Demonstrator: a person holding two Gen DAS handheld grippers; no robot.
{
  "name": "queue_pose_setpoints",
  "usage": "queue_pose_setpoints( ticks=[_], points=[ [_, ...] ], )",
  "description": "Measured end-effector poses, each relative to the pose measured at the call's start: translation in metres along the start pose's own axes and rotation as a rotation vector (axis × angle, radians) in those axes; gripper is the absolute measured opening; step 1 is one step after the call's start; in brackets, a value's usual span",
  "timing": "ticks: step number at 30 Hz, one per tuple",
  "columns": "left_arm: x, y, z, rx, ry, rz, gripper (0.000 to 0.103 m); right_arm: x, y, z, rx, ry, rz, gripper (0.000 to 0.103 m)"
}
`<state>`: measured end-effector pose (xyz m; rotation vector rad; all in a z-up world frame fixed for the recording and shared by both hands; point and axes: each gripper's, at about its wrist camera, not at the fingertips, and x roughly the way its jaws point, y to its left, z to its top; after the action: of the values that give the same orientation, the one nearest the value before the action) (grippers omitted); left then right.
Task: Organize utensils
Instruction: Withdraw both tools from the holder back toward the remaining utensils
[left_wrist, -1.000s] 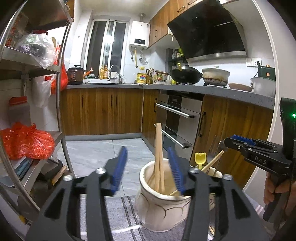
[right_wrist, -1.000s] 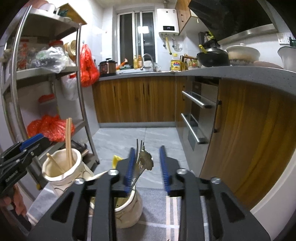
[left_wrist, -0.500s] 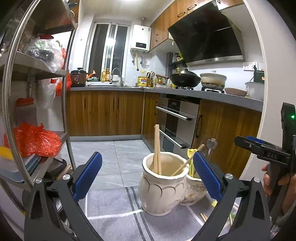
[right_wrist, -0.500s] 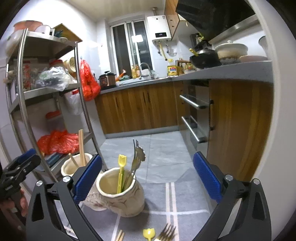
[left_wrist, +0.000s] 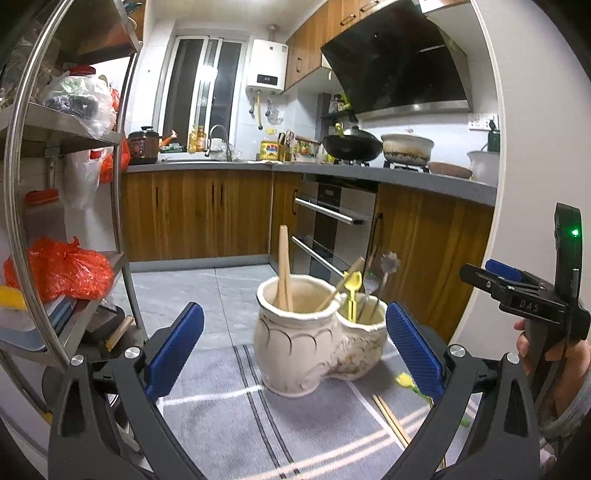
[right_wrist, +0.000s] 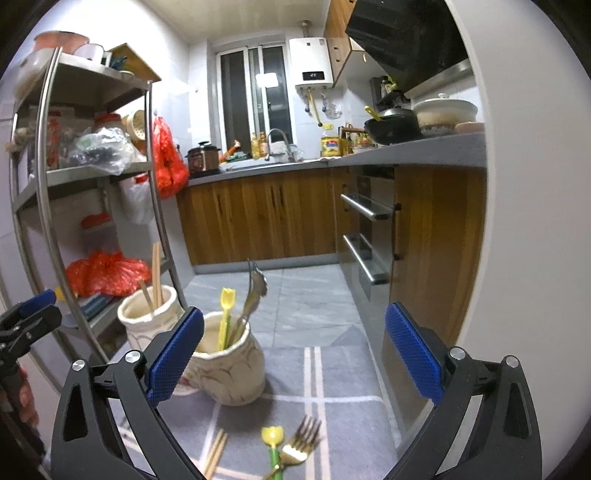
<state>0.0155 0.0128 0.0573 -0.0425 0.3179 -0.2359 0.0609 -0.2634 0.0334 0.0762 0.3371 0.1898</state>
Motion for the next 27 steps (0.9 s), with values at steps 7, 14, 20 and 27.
queue_pose_setpoints(
  ticks=[7,14,20,27],
  points=[
    [-0.001,-0.011,-0.015,0.037,0.030,0.011,0.097,-0.006,-0.012,-0.016,-0.007,0.036,-0.028,0.098],
    [0.006,-0.017,-0.029,0.047,0.077,0.016,0.097,-0.007,-0.018,-0.031,-0.040,0.080,-0.046,0.098],
    [0.011,-0.023,-0.038,0.076,0.117,-0.003,0.097,-0.006,-0.023,-0.045,-0.044,0.122,-0.032,0.098],
    [0.020,-0.031,-0.052,0.088,0.184,-0.038,0.097,-0.003,-0.027,-0.055,-0.038,0.163,-0.030,0.098]
  ],
)
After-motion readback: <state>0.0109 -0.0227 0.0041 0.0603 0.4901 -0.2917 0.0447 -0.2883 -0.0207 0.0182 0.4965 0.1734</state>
